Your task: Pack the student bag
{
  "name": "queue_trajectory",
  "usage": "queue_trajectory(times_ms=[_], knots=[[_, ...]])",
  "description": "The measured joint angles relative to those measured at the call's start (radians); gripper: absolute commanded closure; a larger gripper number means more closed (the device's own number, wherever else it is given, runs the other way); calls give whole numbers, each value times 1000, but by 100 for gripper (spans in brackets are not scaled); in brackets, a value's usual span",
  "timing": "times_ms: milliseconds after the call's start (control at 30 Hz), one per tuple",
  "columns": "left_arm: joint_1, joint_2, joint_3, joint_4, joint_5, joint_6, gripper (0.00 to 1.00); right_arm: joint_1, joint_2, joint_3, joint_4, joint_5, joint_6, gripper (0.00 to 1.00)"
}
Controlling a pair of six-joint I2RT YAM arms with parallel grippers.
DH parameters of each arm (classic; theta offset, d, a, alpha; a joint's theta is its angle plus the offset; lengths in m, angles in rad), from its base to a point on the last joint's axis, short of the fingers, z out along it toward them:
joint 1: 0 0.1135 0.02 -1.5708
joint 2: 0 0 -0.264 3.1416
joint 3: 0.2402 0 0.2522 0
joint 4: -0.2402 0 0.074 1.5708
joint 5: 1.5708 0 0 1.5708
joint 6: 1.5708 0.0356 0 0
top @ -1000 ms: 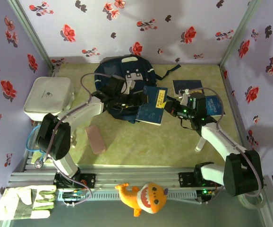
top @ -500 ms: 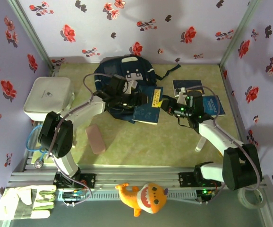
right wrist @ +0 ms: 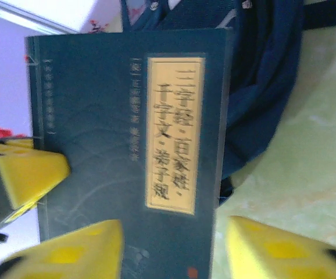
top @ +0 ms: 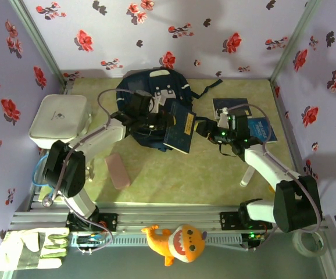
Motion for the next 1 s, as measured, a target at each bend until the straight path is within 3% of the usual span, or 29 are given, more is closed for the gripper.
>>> queue_trajectory(times_ms=[167,400,667,1000], knots=[[14,-25,-20,23,-83,-30,100,13,-69,-28,32,48,62,21],[33,-77,-39,86,-221,-166,100,114,-103,-113,242,109,315,9],[39,-182,-144,279,-334,-414,100,277,-63,-135,543,229,641,6],[39,-243,-209,407,-357,-574,100,325,65,-89,741,342,824,10]])
